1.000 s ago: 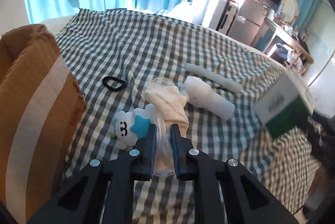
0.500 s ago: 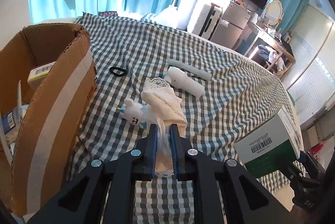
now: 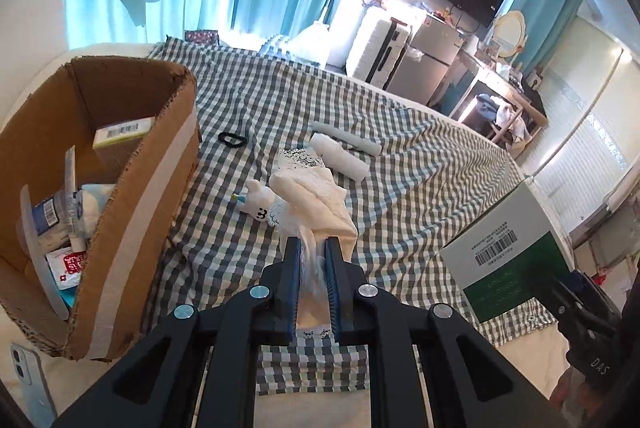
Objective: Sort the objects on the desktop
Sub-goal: 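Carry the lace item and medicine box over the box and open both tools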
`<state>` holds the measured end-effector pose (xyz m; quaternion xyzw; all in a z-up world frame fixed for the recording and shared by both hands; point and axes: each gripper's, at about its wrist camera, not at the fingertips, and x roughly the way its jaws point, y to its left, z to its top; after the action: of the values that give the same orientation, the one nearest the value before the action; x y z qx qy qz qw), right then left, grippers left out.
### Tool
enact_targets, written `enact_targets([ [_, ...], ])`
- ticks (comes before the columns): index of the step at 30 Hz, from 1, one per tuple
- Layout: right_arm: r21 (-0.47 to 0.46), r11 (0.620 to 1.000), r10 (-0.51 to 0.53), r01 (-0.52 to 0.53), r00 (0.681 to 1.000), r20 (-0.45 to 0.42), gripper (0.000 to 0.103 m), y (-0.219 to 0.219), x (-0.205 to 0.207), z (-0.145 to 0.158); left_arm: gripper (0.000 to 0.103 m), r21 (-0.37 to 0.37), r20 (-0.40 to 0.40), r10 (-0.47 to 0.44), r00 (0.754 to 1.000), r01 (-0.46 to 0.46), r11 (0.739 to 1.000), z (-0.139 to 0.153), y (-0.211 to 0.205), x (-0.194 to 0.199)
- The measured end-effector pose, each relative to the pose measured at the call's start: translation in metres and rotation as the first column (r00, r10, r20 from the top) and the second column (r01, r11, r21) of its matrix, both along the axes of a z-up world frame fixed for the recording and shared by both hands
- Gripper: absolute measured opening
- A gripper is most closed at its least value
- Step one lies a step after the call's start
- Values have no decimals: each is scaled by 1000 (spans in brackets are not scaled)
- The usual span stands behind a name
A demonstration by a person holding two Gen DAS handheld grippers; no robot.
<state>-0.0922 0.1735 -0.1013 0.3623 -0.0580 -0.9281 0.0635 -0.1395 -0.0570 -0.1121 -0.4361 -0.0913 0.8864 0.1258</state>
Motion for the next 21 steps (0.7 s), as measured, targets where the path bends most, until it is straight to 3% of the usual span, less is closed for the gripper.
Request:
enact_targets([
  [11, 15, 998, 62, -62, 998, -24, 79, -51, 4, 27, 12, 31, -75, 64, 995, -61, 998, 41, -40, 10],
  [21, 5, 977, 214, -214, 975, -61, 79, -145, -24, 50, 12, 31, -147, 193, 970, -190, 981, 74, -118, 10],
])
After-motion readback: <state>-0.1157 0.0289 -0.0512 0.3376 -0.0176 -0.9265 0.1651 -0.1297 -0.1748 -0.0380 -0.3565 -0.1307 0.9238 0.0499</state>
